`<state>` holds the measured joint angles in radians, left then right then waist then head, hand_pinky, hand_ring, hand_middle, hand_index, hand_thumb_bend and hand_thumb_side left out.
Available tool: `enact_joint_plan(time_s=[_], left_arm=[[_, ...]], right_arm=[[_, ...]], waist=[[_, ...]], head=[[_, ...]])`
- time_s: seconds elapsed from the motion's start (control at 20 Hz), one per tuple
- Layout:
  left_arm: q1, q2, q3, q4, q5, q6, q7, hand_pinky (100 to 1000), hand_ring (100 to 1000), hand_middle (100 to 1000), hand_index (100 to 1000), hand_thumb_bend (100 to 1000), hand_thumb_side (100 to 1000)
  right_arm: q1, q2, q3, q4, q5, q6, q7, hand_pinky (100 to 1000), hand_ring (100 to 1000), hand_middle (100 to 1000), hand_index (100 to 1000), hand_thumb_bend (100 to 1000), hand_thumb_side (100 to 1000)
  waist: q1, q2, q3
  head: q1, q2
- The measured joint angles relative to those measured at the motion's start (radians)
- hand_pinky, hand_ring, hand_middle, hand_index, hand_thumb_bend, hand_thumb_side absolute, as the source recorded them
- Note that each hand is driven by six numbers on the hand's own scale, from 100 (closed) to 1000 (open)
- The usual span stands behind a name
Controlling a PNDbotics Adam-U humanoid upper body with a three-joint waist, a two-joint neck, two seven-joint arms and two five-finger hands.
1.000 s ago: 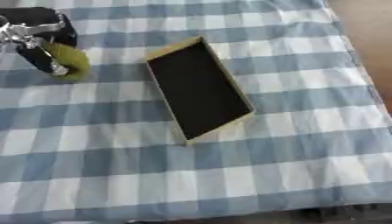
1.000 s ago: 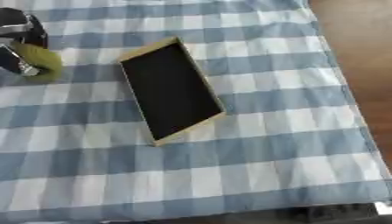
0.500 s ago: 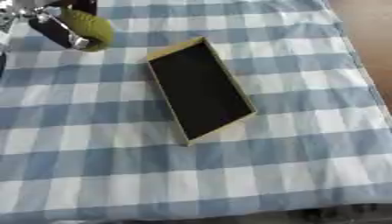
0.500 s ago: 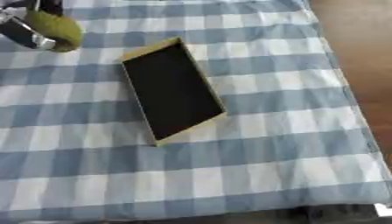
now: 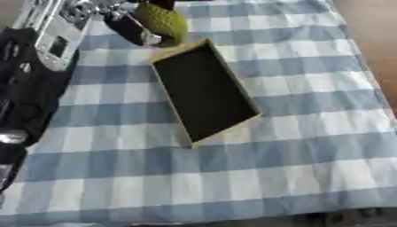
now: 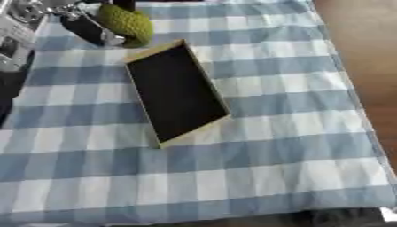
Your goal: Pick up objects on the table and place them in the box.
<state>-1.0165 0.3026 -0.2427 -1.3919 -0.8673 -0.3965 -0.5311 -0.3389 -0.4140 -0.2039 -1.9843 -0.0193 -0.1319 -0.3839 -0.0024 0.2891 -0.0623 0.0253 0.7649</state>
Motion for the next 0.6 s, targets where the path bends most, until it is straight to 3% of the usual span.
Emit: enact_joint_plan(time_s=[0.35, 0.6], left_arm=[[0.015, -0.069, -0.033, 0.027, 0.018, -0.016, -0.008, 422, 469, 420, 486, 269, 100], [0.04, -0.089, -0.049, 0.068, 0.02, -0.025, -0.024, 475, 506, 464, 537, 322, 100]], right_arm=[[-0.003, 0.0, -0.003, 0.0, 0.0, -0.001, -0.002, 785, 648, 609, 665, 100, 595], [-0.004, 0.0, -0.006, 0.0, 0.0, 0.0, -0.004, 784, 648, 608, 665, 100, 594]], waist=[[0.001, 0.0, -0.001], [0.001, 0.0, -0.001]], head=[[0.0, 0.0], [0.0, 0.0]])
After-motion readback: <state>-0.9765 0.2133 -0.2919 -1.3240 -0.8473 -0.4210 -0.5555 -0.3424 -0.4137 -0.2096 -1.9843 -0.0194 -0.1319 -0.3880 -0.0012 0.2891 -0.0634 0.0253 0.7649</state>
